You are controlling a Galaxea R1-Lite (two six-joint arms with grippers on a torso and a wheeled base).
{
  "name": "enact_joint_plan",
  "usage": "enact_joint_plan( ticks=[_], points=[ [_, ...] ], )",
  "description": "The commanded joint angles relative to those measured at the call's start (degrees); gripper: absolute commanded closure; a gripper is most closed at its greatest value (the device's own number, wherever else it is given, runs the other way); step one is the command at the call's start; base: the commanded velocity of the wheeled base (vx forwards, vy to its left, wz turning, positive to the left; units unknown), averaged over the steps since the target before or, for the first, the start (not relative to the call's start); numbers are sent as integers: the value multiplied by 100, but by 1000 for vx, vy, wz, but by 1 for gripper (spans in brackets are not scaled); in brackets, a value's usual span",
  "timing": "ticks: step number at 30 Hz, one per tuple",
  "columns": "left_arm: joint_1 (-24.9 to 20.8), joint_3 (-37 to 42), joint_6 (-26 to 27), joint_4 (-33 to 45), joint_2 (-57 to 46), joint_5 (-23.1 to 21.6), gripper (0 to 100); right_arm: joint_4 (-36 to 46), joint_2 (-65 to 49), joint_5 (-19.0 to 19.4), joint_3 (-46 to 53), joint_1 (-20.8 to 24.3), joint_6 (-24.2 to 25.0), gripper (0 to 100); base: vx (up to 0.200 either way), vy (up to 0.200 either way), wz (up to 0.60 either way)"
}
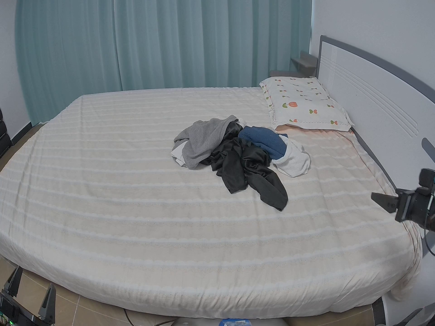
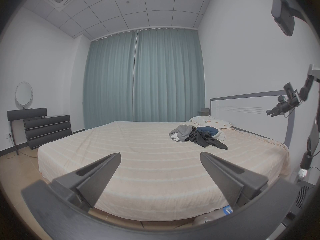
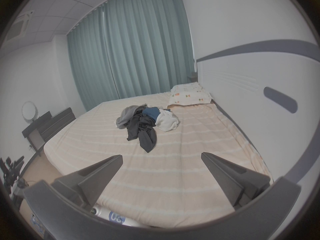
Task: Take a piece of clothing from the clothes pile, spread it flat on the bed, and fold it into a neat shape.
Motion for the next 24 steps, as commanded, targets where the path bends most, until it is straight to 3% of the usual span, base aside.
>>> enact_joint_plan(
  ticks=[1, 7, 24],
  points=[
    [2, 92, -1, 0, -84, 0, 0, -1324, 6255, -622, -3650, 577, 1144, 0, 0, 0, 0],
    [2, 92, -1, 0, -84, 0, 0, -735, 7107, -763, -4845, 876, 1566, 0, 0, 0, 0],
    [2, 92, -1, 0, -84, 0, 0, 346, 8329, -1088, -7025, 1280, 1979, 0, 0, 0, 0]
  ],
)
